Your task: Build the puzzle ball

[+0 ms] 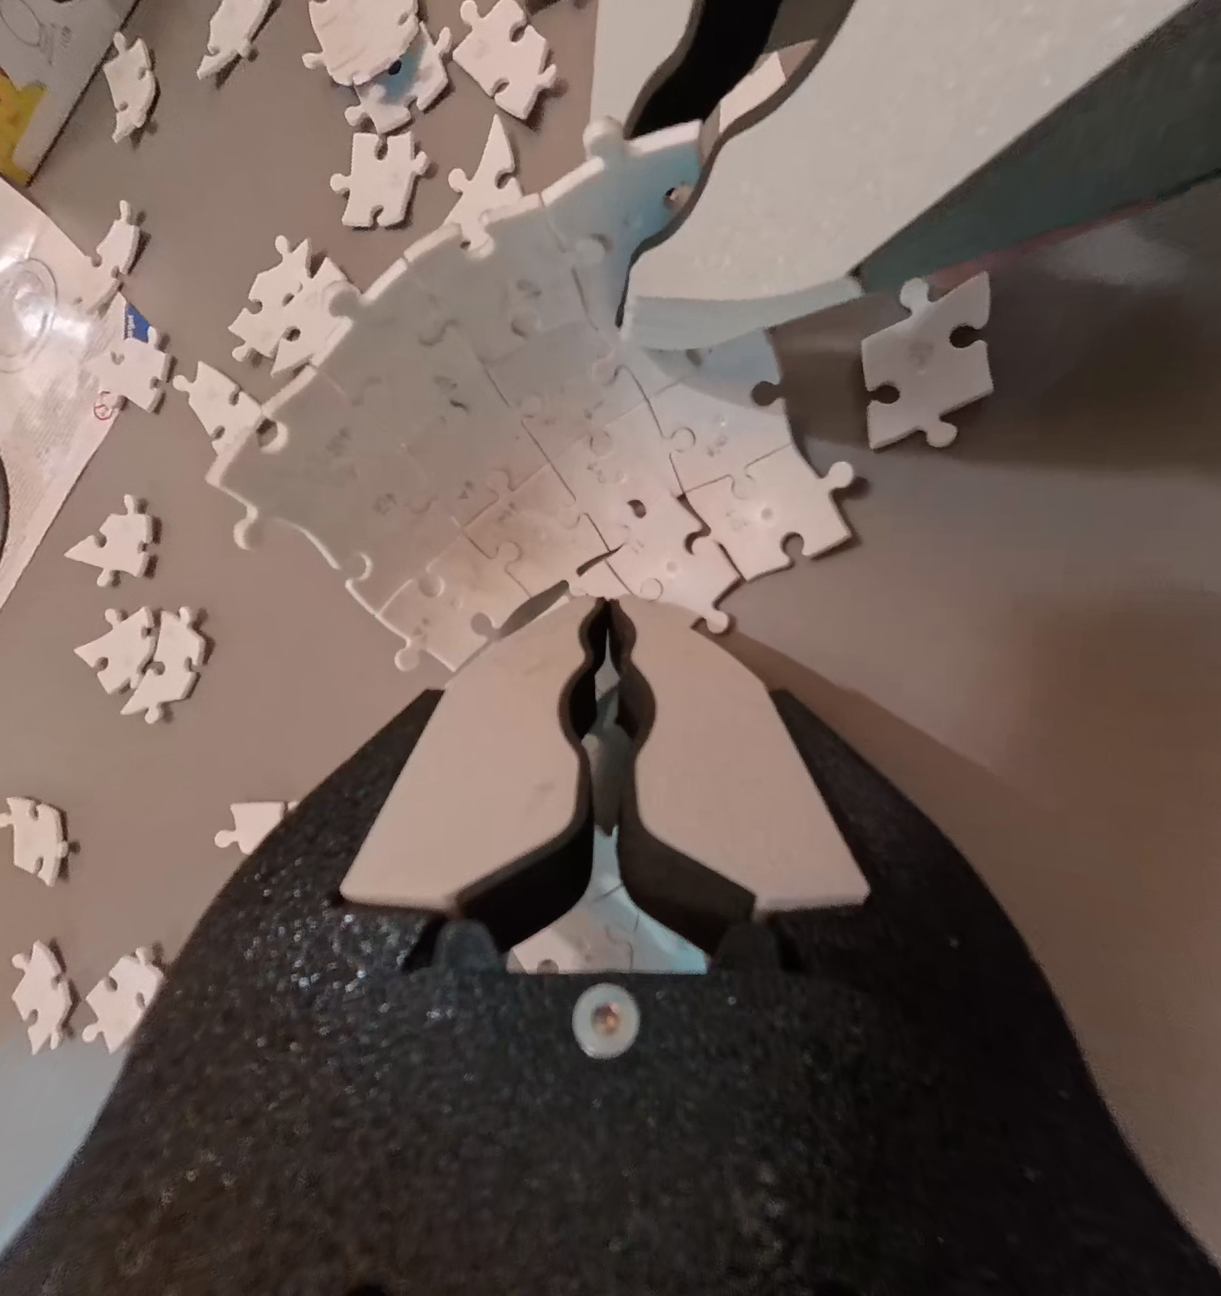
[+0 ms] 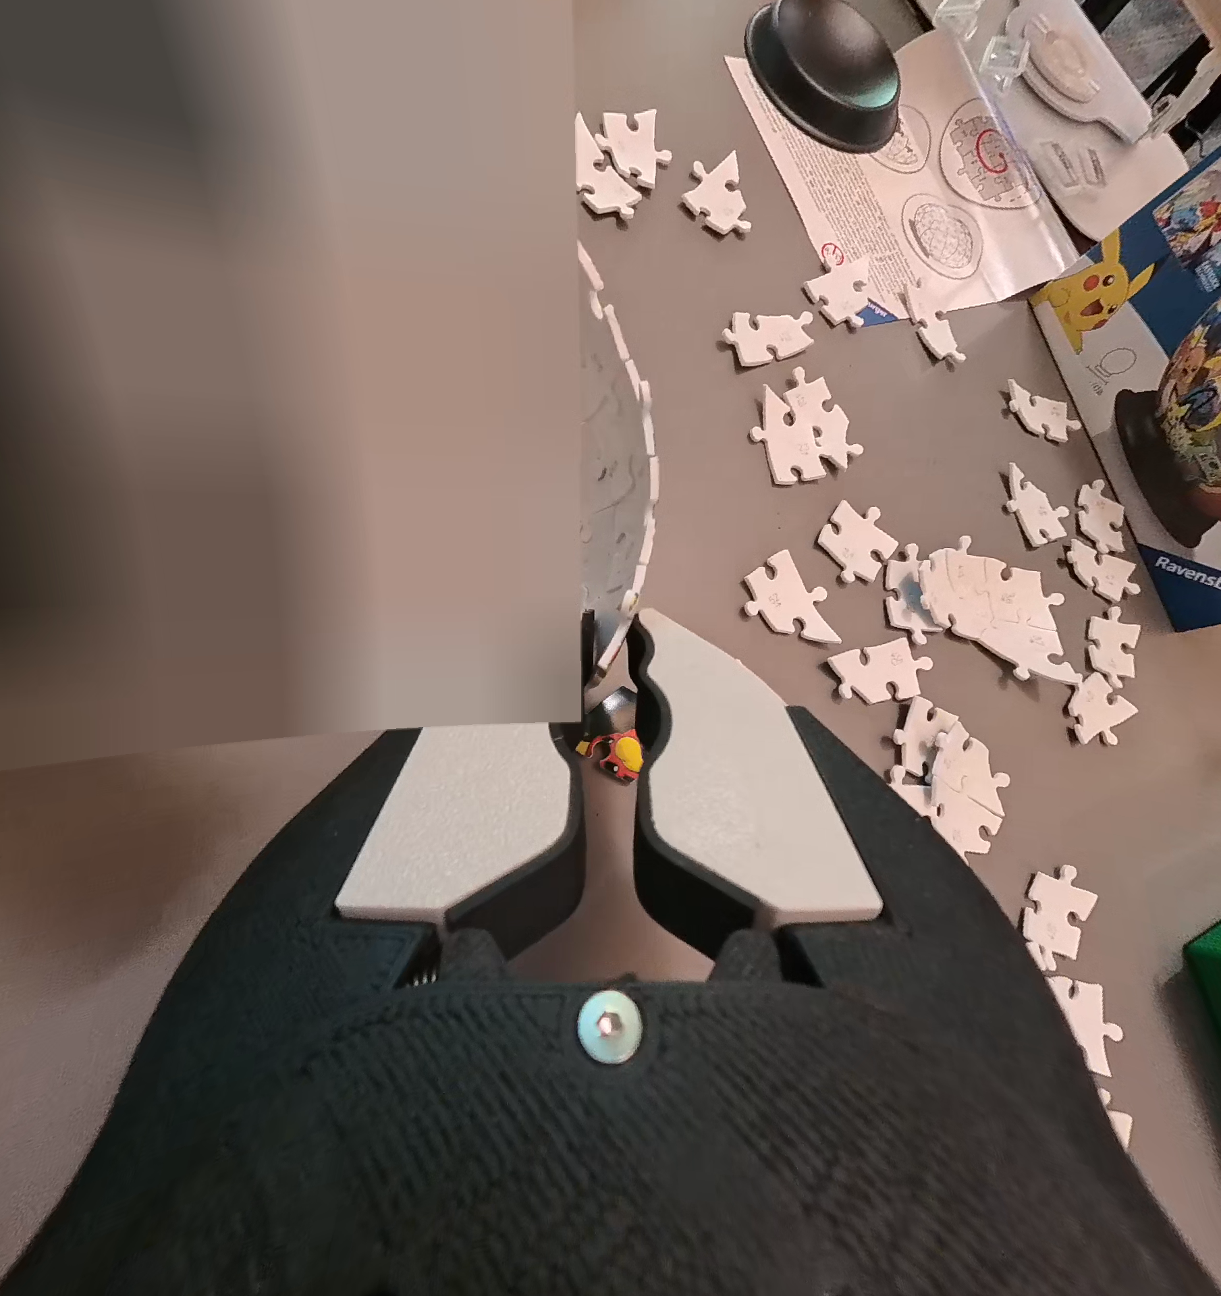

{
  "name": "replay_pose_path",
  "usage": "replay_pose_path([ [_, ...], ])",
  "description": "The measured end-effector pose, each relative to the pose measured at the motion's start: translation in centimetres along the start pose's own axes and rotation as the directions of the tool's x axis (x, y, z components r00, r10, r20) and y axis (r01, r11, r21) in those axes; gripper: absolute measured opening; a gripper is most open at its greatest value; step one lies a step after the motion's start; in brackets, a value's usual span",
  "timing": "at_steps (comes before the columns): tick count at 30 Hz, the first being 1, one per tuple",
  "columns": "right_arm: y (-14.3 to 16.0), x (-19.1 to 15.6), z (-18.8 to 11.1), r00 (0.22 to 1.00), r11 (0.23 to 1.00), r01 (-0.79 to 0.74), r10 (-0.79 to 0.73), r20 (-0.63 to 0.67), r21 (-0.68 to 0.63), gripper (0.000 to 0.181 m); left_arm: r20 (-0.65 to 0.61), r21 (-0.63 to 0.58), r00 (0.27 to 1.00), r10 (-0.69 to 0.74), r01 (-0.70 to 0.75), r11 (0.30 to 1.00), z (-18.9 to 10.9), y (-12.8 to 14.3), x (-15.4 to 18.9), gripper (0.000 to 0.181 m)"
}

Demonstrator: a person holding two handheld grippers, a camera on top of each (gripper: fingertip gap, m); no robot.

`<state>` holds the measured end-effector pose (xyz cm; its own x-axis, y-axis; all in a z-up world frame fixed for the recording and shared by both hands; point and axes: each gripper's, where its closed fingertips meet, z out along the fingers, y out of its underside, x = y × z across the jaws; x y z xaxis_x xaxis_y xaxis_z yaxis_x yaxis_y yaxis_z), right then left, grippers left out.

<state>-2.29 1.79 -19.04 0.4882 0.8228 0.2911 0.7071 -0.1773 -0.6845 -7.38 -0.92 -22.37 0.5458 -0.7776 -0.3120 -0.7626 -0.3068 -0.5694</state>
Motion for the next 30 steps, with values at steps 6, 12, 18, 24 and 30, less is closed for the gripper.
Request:
replay_pose_path([
  [6,-0.2,0.0,0.0,1.0,1.0,0.022,-0.022,-0.002,0.007,0.009,0.005,0.045,0.983,0.186,-0.186,0.982,0.1,-0.2,0.0,0.0],
  [12,-0.2,-0.1,0.0,0.999,0.999,0.047,-0.047,-0.007,0.013,0.009,-0.057,0.089,0.994,0.096,-0.09,0.992,0.0,-0.2,-0.5,0.008],
  [18,-0.2,0.0,0.0,0.999,0.999,0.043,-0.043,-0.003,0.015,0.008,0.002,0.033,0.993,-0.121,0.121,0.992,-1.3,0.7,-0.9,0.018],
  [24,-0.3,0.0,0.0,0.999,0.999,0.05,-0.049,-0.006,0.014,0.009,0.072,-0.055,0.972,-0.224,0.229,0.972,-1.8,2.6,-0.6,0.02],
  [30,-0.3,-0.1,-0.1,0.998,0.998,0.059,-0.059,-0.012,0.007,0.009,0.156,-0.05,0.945,-0.287,0.298,0.953,-1.8,2.7,-1.6,0.032],
])
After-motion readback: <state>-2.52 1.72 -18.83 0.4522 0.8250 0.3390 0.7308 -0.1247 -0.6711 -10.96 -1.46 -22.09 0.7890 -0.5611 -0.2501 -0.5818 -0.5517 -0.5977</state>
